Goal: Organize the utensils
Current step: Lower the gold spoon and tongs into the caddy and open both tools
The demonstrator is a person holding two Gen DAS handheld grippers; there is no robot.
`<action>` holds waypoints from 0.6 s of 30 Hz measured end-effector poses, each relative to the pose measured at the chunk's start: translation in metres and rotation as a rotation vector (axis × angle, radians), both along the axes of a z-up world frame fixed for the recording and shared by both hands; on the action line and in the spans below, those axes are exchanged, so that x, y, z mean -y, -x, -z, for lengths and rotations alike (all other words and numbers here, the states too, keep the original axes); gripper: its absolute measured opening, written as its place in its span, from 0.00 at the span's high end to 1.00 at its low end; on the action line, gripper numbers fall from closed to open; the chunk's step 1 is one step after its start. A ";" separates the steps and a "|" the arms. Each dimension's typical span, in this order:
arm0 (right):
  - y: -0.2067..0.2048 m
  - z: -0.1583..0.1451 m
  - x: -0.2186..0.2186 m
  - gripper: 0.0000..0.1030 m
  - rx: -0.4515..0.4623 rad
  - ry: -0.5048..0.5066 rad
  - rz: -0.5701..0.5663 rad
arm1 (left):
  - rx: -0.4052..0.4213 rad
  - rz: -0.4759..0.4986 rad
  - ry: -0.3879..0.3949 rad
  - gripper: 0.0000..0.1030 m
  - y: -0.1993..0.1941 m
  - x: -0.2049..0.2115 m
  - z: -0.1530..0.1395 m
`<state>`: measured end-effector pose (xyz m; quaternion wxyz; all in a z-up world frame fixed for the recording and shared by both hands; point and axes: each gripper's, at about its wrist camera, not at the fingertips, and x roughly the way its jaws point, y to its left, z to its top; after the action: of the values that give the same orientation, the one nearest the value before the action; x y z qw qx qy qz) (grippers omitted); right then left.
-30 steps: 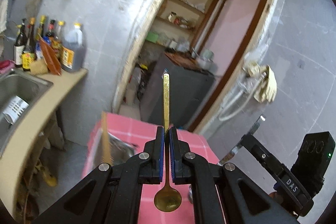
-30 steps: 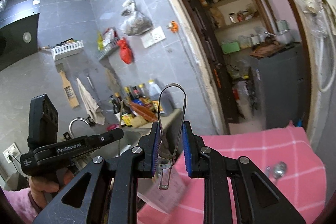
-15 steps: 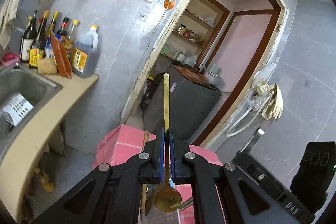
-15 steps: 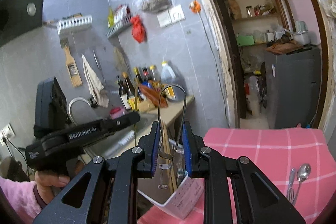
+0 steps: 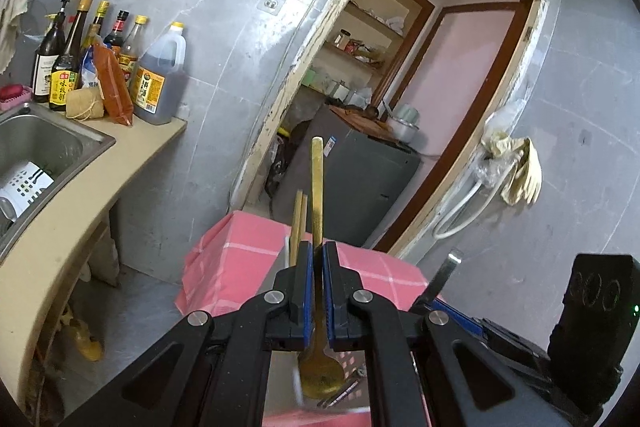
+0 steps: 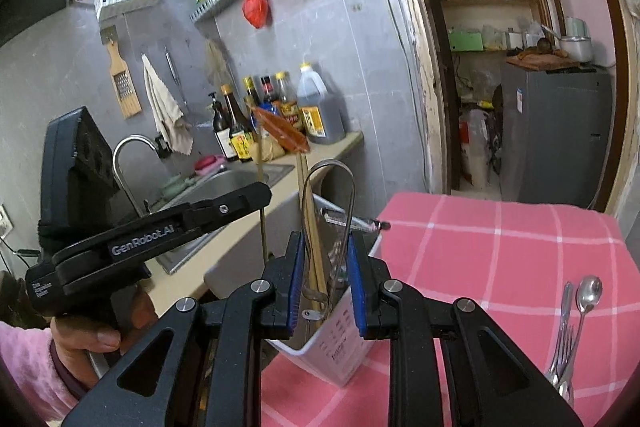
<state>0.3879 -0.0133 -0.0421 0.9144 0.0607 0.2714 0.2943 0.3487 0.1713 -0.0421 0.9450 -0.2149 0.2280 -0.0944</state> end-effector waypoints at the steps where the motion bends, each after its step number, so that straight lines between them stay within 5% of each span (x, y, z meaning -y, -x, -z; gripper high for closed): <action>1: -0.001 0.001 0.000 0.81 -0.007 0.000 -0.002 | -0.003 0.003 -0.002 0.95 0.001 0.000 0.001; 7: 0.000 0.005 0.004 0.79 -0.029 -0.003 0.001 | -0.033 0.015 0.017 0.93 0.009 -0.004 0.006; 11: 0.003 0.001 0.012 0.67 -0.020 -0.023 0.022 | -0.040 0.010 0.013 0.89 0.014 -0.003 0.003; 14: 0.005 -0.005 0.022 0.65 -0.009 -0.039 0.055 | -0.029 -0.003 0.007 0.76 0.019 -0.003 -0.002; 18: 0.015 -0.016 0.045 0.49 0.037 -0.062 0.141 | -0.001 -0.029 -0.040 0.62 0.028 0.006 -0.013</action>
<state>0.3731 -0.0586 -0.0263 0.9353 0.1026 0.2401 0.2388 0.3211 0.1651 -0.0292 0.9502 -0.1993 0.2272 -0.0762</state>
